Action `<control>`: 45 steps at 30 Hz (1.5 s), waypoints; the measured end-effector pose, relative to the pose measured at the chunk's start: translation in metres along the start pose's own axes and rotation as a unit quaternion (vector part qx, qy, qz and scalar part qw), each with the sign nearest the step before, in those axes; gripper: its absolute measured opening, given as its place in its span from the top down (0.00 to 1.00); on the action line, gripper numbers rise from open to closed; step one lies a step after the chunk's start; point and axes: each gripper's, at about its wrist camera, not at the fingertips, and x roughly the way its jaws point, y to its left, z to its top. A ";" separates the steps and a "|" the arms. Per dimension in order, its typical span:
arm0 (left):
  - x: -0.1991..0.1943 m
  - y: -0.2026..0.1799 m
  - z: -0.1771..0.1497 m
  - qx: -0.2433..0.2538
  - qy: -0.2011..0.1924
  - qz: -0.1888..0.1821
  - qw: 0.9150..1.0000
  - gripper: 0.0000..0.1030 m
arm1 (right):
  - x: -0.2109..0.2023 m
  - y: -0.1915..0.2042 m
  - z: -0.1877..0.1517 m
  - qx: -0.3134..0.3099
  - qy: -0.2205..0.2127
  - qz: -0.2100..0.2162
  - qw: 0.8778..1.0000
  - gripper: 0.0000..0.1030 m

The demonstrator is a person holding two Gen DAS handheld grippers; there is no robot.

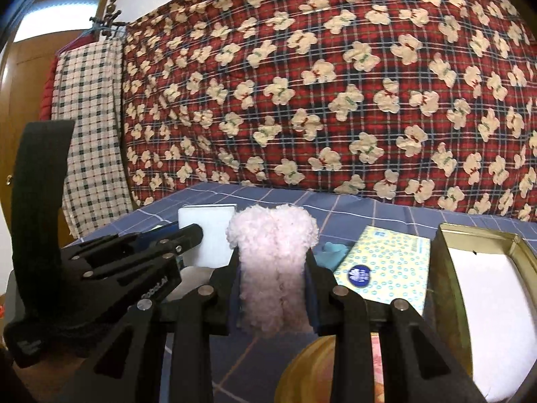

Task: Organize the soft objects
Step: 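Carry the white sponge and pink puff in both tools toward the gold tin tray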

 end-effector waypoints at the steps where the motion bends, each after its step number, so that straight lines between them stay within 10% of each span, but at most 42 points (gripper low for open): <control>1: 0.000 -0.002 0.001 0.000 -0.001 -0.001 1.000 0.87 | 0.000 -0.002 0.000 0.004 0.000 -0.003 1.000 0.67; 45: 0.022 -0.063 0.005 0.044 0.011 -0.028 0.999 0.87 | -0.017 -0.049 -0.003 0.035 -0.018 -0.073 0.997 0.67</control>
